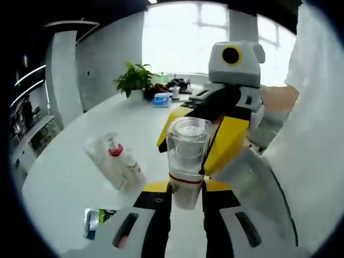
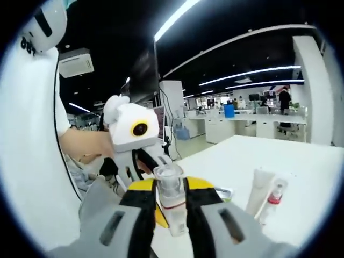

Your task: Arrange the skincare products in the storage area until every visible bottle or jar stands upright without overlapping.

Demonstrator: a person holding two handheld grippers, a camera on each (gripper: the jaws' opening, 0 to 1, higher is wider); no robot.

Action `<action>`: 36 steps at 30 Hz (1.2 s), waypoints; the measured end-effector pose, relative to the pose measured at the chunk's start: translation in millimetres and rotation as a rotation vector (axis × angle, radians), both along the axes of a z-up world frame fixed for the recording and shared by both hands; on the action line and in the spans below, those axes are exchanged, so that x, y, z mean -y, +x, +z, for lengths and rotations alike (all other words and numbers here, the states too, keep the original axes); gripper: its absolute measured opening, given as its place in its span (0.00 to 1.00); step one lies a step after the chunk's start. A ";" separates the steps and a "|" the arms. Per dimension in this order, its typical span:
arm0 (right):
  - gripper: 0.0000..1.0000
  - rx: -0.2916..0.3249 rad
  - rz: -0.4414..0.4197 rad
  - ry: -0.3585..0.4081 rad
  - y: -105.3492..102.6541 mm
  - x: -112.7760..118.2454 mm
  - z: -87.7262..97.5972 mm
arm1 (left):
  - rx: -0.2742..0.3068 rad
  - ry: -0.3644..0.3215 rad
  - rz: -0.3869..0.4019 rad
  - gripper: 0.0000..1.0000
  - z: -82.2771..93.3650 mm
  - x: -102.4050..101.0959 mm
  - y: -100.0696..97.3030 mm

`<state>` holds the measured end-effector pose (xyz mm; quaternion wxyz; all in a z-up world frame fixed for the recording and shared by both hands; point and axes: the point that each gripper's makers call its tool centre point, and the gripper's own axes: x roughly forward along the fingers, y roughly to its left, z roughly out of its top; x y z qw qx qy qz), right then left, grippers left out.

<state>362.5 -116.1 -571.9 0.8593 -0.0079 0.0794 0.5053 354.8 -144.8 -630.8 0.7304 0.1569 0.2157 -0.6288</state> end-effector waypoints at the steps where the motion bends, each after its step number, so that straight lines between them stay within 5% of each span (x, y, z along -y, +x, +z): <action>1: 0.20 0.002 0.009 -0.010 0.5 0.6 -1.7 | 0.000 -0.003 0.009 0.18 -1.9 0.8 0.9; 20: 0.18 -0.044 0.255 -0.108 7.3 9.6 -37.0 | -0.013 0.043 -0.007 0.17 -37.3 8.1 11.1; 36: 0.20 -0.112 0.210 -0.128 24.7 15.2 -66.5 | -0.002 0.079 0.026 0.17 -65.2 12.9 29.9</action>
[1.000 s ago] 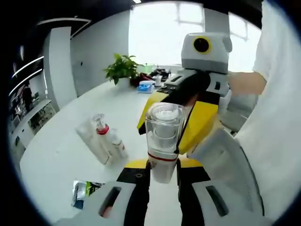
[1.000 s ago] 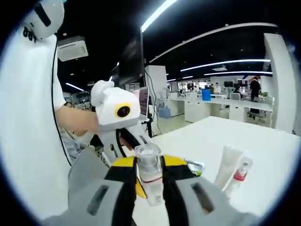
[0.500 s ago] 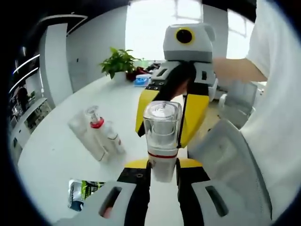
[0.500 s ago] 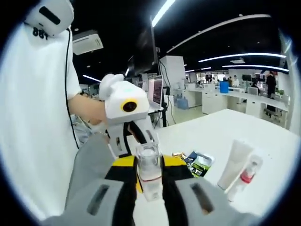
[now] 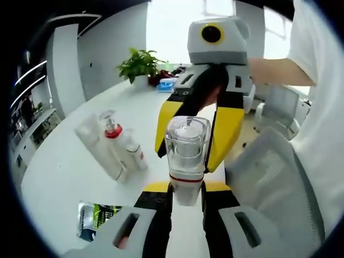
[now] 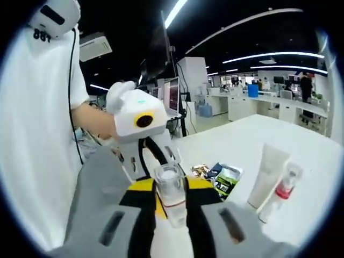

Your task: Arrange the skincare products in the storage area until every visible bottle or jar stands upright without overlapping.

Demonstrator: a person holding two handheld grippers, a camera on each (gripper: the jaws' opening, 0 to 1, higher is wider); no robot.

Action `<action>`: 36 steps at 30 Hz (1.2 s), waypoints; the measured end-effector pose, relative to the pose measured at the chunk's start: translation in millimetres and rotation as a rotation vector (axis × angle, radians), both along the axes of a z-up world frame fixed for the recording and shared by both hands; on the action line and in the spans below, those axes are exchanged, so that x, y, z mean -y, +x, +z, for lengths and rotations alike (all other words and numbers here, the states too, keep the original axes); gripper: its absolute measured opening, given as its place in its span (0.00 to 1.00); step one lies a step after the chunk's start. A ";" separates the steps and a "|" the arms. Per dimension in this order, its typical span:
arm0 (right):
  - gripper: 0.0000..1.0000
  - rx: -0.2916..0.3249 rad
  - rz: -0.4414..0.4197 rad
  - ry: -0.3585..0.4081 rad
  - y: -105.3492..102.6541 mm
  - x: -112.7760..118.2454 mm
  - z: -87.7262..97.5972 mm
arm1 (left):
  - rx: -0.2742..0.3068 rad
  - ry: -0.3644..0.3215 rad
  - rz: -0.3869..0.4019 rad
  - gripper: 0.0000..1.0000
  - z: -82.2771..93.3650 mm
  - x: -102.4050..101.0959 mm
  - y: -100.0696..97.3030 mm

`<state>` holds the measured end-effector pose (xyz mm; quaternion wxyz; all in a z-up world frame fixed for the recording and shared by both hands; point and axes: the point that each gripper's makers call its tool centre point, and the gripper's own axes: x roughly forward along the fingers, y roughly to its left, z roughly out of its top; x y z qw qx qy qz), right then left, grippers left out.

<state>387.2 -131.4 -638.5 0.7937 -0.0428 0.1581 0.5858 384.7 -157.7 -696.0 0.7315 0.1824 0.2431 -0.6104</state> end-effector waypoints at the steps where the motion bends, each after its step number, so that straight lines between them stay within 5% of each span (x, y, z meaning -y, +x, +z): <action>1: 0.20 -0.002 -0.006 -0.002 0.6 0.4 -2.0 | 0.003 0.004 0.002 0.17 -2.9 0.1 0.9; 13: 0.23 -0.101 -0.133 0.004 14.6 4.4 -30.9 | -0.025 -0.019 0.044 0.17 -32.8 2.3 11.2; 36: 0.25 -0.146 -0.241 0.026 21.8 13.1 -57.0 | -0.038 -0.012 0.025 0.17 -65.8 8.1 15.2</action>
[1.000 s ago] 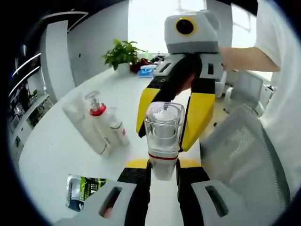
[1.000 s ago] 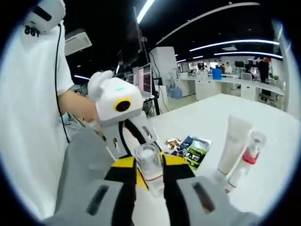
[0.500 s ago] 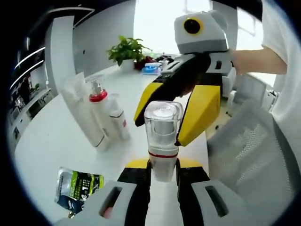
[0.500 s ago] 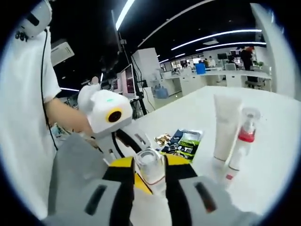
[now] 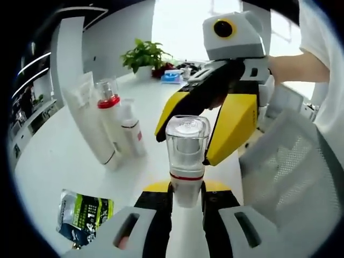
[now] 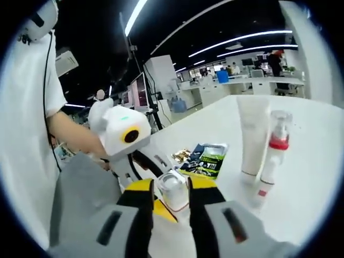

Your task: Arrange the skincare products in the storage area until every visible bottle or jar stands upright without overlapping.

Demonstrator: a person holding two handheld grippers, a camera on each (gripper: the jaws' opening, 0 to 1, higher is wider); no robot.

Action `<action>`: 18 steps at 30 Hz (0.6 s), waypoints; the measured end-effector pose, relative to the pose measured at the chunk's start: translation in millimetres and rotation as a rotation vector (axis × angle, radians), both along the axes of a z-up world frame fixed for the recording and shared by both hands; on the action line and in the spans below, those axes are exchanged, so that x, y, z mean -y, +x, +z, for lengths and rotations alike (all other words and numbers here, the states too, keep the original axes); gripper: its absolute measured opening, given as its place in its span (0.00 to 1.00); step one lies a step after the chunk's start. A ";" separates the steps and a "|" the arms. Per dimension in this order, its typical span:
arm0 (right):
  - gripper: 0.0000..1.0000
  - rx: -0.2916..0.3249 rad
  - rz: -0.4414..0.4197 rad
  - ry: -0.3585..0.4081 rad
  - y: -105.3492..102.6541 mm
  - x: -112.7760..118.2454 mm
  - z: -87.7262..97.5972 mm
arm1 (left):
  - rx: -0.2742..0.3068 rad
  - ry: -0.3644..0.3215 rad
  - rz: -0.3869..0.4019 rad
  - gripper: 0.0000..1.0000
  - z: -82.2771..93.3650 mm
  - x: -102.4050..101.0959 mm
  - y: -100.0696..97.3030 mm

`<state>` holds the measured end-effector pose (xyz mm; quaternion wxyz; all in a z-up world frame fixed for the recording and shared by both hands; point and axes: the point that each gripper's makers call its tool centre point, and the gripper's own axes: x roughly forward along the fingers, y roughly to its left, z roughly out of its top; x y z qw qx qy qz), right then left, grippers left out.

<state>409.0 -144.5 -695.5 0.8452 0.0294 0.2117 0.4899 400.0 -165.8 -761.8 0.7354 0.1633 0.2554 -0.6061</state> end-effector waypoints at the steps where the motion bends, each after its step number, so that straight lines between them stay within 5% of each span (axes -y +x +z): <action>1: 0.24 -0.001 -0.004 0.000 0.3 0.5 -1.4 | 0.002 0.001 -0.003 0.17 -2.4 -0.1 0.3; 18: 0.25 0.004 -0.021 -0.040 -2.0 -0.5 -21.8 | 0.011 -0.002 -0.026 0.17 -22.4 3.2 -0.1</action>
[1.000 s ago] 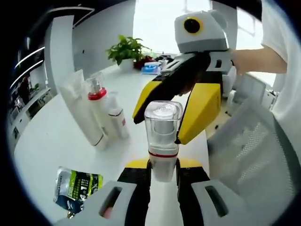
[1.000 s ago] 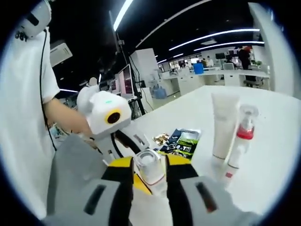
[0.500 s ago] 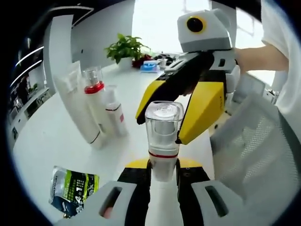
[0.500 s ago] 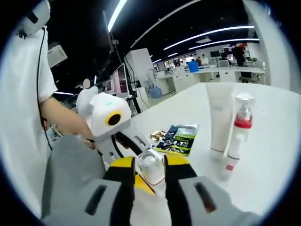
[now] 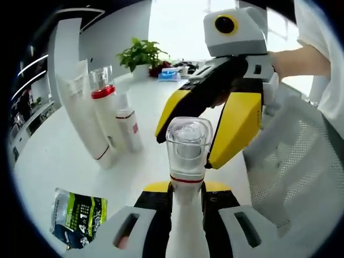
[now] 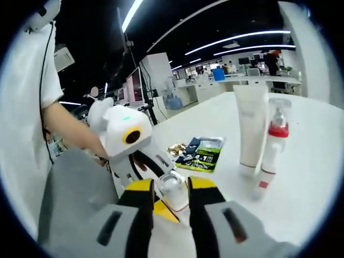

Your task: Arrange the skincare products in the storage area until every visible bottle or jar stands upright without overlapping.

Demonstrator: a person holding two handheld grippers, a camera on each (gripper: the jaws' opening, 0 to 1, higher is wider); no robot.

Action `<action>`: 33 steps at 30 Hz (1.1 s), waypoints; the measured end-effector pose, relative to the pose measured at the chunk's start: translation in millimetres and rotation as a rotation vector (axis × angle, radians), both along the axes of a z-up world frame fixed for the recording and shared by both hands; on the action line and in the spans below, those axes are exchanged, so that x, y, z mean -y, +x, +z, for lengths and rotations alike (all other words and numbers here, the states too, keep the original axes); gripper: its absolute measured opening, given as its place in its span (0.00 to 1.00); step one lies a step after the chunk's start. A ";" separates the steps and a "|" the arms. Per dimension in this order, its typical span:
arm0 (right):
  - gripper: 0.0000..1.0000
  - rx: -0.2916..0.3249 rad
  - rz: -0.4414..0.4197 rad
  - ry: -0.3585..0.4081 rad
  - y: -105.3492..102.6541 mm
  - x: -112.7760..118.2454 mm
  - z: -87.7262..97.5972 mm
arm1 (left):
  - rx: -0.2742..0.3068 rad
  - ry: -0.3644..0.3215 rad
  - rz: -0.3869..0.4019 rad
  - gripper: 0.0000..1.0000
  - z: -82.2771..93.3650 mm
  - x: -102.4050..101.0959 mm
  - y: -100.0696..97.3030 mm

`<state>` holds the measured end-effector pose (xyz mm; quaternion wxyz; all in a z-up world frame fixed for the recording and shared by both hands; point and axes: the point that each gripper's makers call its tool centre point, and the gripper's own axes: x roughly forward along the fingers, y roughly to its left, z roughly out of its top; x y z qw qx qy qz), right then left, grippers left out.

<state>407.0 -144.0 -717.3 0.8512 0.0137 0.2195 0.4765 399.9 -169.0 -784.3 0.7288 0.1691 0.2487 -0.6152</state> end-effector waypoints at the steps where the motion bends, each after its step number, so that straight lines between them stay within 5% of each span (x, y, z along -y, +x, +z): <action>1: 0.26 0.000 -0.005 0.005 0.3 0.5 -0.4 | -0.002 -0.003 0.002 0.17 0.5 0.2 0.3; 9: 0.29 0.005 -0.023 0.009 2.7 2.6 -1.6 | 0.023 -0.002 -0.010 0.17 0.4 2.9 5.2; 22: 0.50 0.021 -0.095 0.018 7.5 14.3 -5.6 | 0.039 -0.005 -0.032 0.17 0.7 8.3 18.0; 33: 0.67 0.011 -0.175 0.013 12.5 30.0 -11.3 | 0.033 -0.011 -0.007 0.17 -0.4 12.9 52.3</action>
